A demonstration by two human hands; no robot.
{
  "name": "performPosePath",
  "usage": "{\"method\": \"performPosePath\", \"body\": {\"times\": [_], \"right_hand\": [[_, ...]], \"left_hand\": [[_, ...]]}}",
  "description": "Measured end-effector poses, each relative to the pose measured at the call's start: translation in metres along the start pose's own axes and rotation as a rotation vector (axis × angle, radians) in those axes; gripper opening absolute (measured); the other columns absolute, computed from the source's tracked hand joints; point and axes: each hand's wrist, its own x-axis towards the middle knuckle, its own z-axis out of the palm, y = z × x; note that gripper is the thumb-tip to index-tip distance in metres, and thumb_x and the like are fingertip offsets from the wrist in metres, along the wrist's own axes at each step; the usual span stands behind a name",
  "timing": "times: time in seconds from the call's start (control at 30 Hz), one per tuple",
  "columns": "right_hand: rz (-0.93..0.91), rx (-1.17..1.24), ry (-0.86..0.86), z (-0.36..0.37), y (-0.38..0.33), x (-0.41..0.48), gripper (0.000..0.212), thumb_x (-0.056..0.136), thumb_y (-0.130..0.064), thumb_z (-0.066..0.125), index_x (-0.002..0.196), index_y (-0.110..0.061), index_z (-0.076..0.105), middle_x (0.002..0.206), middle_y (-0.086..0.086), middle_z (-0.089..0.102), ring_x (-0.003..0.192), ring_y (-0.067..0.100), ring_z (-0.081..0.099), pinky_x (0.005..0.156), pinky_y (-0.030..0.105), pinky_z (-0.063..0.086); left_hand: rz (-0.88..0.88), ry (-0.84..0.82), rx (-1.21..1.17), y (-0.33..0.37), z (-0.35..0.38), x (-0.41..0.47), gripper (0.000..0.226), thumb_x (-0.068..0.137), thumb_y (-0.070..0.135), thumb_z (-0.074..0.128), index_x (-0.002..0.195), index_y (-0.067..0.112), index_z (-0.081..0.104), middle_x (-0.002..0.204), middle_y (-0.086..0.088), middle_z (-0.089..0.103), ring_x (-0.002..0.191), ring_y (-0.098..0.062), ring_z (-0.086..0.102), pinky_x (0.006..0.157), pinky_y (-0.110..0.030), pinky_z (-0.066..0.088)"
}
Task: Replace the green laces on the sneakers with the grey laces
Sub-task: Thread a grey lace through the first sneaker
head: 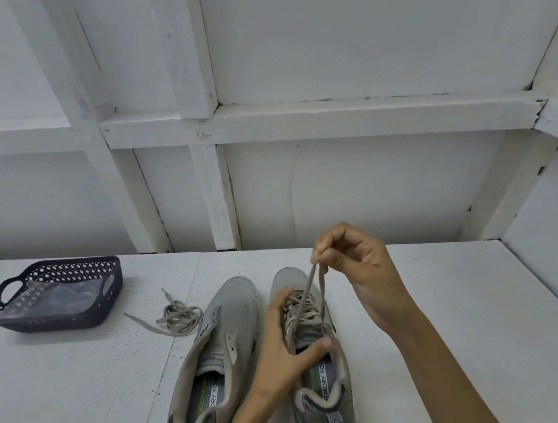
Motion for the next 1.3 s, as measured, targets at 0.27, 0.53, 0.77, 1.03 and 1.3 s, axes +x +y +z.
{"method": "performPosePath", "body": {"times": [0.27,0.53,0.77,1.03,1.3], "right_hand": [[0.54,0.145,0.304,-0.038,0.046,-0.017,0.014,0.097,0.001,0.038,0.095,-0.008,0.049,0.059,0.001,0.041,0.045,0.015,0.039,0.044,0.024,0.036],[0.689,-0.646,0.156,-0.023,0.097,-0.015,0.012,0.091,-0.023,0.064,0.079,-0.019,0.067,0.063,-0.009,0.057,0.056,0.005,0.05,0.053,0.019,0.039],[0.544,-1.002,0.057,-0.021,0.1,-0.006,0.014,0.087,-0.022,0.066,0.087,-0.011,0.076,0.092,0.001,0.074,0.087,0.015,0.065,0.073,0.025,0.046],[0.57,-0.669,0.012,-0.024,0.108,-0.016,0.01,0.095,-0.021,0.052,0.087,-0.016,0.055,0.071,-0.007,0.055,0.061,0.004,0.047,0.057,0.019,0.037],[0.508,-0.362,0.092,-0.02,0.112,-0.027,0.011,0.097,-0.016,0.049,0.088,-0.015,0.055,0.072,0.0,0.057,0.065,0.01,0.052,0.063,0.023,0.043]], "left_hand": [[-0.134,0.291,0.024,-0.004,-0.011,0.023,0.018,0.092,0.009,0.06,0.097,0.026,0.061,0.11,-0.005,0.059,0.104,-0.019,0.06,0.085,-0.019,0.048],[-0.131,0.189,0.407,-0.005,-0.019,0.042,0.014,0.094,0.018,0.059,0.105,0.017,0.067,0.105,-0.001,0.065,0.094,-0.014,0.063,0.09,-0.036,0.051],[-0.135,0.162,0.512,0.003,-0.024,0.049,0.007,0.086,0.026,0.069,0.084,0.02,0.068,0.088,0.004,0.069,0.08,-0.008,0.065,0.076,-0.033,0.054],[-0.093,0.137,0.585,0.001,-0.024,0.052,0.01,0.09,0.017,0.061,0.092,0.024,0.068,0.09,0.006,0.068,0.082,-0.011,0.062,0.077,-0.031,0.051],[-0.009,0.139,0.739,-0.001,-0.021,0.049,0.006,0.091,0.022,0.061,0.096,0.025,0.062,0.093,0.008,0.061,0.086,-0.015,0.059,0.078,-0.034,0.048]]}}
